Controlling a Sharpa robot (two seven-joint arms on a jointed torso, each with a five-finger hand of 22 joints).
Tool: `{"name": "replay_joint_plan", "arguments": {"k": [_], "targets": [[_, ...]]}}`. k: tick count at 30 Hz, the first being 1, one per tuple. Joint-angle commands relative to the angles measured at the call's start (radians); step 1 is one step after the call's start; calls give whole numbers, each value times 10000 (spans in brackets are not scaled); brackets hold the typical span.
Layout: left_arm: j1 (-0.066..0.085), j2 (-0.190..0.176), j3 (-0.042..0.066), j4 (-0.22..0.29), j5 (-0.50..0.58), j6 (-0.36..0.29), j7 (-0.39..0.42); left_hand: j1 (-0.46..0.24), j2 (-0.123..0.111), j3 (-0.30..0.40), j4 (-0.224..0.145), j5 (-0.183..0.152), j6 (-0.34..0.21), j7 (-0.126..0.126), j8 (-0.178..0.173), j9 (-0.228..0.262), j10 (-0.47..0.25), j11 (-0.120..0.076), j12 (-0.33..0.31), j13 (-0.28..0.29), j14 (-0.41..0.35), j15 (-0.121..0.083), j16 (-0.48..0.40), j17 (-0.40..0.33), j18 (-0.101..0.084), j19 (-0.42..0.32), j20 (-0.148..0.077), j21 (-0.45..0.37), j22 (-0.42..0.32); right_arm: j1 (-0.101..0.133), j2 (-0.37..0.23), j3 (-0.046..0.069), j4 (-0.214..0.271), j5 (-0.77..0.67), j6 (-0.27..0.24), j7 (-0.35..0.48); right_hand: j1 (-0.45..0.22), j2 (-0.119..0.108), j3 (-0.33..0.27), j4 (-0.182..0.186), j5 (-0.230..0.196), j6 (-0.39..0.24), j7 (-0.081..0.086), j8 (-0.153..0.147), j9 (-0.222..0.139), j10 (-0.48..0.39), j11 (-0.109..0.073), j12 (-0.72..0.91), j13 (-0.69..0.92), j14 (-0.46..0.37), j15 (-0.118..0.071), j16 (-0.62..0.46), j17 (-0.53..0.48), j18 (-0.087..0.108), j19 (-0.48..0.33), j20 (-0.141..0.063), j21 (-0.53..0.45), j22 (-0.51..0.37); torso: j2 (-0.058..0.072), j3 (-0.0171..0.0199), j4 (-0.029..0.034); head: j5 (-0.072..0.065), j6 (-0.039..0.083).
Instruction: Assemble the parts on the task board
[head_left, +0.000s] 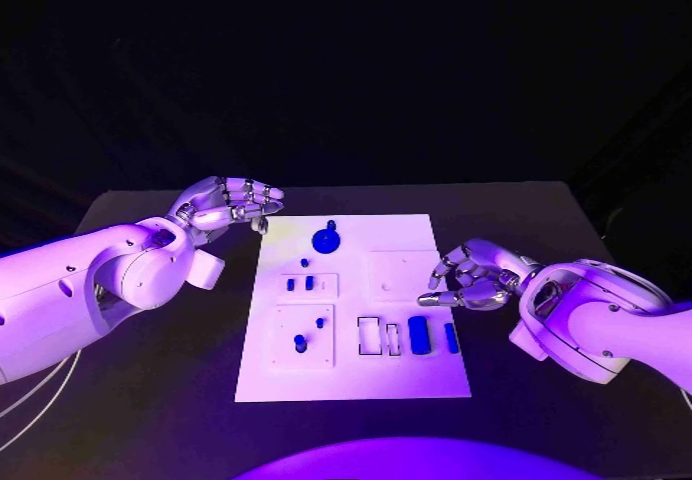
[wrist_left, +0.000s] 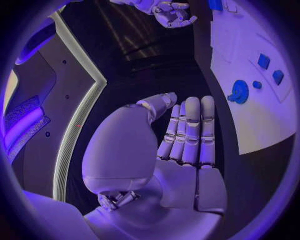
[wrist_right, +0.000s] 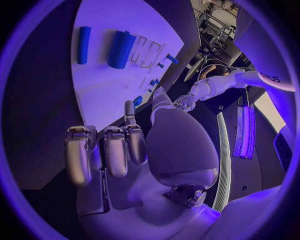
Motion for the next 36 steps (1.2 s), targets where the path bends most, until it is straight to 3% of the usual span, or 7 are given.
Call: {"name": "replay_joint_plan", "arguments": {"k": [1,9,26,36], "targets": [[-2,2,1,74,72,92,105,-31,61,-16,-17,62,-107,5,48,8,-79,13,35,-12,-90,5,-44,-11,152,-74,31,-55,-11,-151,-59,-24,121,-331,536,-975,-212,-16,-79,-7,-79,118,-3,81,26,283,-46,98,1464,898,-105,97,1836,-212,996,-87,178,2514,-27,-21,-58,-18,-34],[-4,-39,-13,137,73,103,109,-31,61,-16,-17,62,-107,5,48,8,-79,13,35,-12,-90,5,-44,-11,152,-74,31,-55,-11,-657,214,-50,4,-1010,502,-2018,-568,-44,-97,-3,-220,276,-75,268,98,405,-106,224,1664,929,-148,168,2020,-269,1066,-119,444,2631,-15,-14,-37,-17,-93],[-5,-88,-19,166,77,129,98,-52,68,-18,-3,64,-118,5,57,6,-86,13,46,-13,-91,7,-40,-10,152,-78,34,-63,-16,-1076,1154,-53,-549,-1401,537,-2468,-666,-4,-85,0,-192,333,-107,347,128,420,-131,233,1690,939,-170,188,2074,-270,1068,-136,452,2635,-25,-26,-47,12,-148],[-5,-92,-22,150,84,134,71,-59,81,-5,2,72,-155,4,59,-2,-98,11,62,-15,-99,6,-37,-11,155,-83,37,-75,-25,-1304,1628,-54,-963,-1546,948,-2638,-690,68,-27,-14,-143,362,-131,410,150,407,-151,212,1683,943,-186,199,2104,-270,1068,-150,452,2635,-13,-37,-44,36,-162]]}}
